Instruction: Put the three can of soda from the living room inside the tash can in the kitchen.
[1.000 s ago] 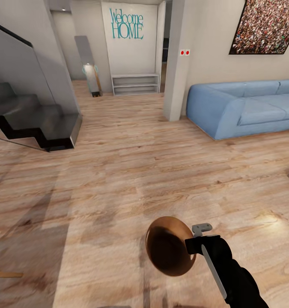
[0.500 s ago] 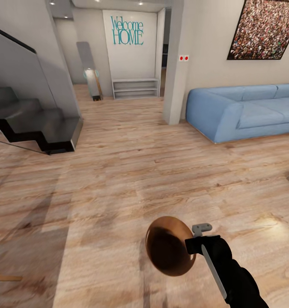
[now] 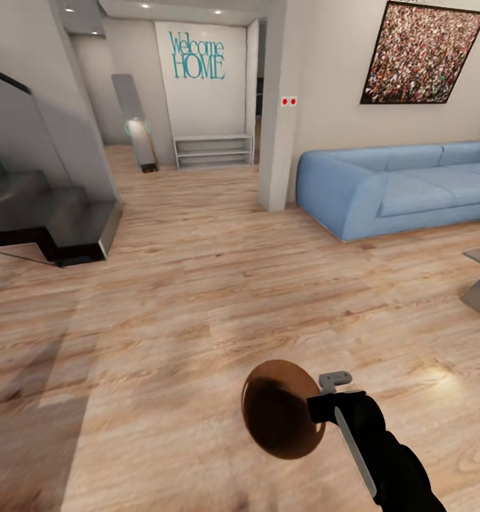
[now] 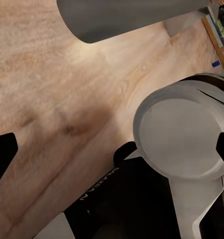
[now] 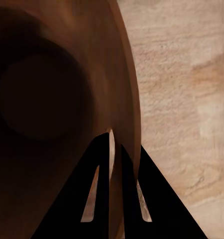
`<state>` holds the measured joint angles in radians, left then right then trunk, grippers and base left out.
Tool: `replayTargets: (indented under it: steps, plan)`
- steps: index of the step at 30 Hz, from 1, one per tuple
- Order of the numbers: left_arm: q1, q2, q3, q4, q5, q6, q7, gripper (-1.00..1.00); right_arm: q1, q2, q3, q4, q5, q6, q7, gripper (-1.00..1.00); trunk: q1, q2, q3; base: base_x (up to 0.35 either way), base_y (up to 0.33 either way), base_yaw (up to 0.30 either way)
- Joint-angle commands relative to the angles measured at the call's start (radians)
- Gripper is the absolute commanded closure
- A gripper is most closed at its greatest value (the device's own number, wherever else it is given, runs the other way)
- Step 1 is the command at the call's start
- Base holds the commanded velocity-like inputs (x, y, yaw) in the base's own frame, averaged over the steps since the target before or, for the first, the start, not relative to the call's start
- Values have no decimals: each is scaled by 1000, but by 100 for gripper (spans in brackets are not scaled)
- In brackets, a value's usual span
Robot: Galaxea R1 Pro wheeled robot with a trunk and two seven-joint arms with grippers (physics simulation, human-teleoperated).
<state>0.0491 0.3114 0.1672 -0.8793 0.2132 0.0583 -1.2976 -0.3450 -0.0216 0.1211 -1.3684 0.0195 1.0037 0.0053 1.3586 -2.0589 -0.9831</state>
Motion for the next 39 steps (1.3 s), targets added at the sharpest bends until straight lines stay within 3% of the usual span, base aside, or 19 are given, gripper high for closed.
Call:
replayTargets:
  steps: [1,8,39]
  plan:
    - [0,0,0,0,0,0,0,-100,0,0,0,0,-16,0,5,100,0,0,1,189,-293,-228]
    - [0,0,1,-1,0,0,0,-100,0,0,0,0,-16,0,5,100,0,0,7,80,-171,-233]
    - [0,0,2,2,0,0,0,-100,0,0,1,1,-21,1,5,100,0,0,29,1,-3,-271]
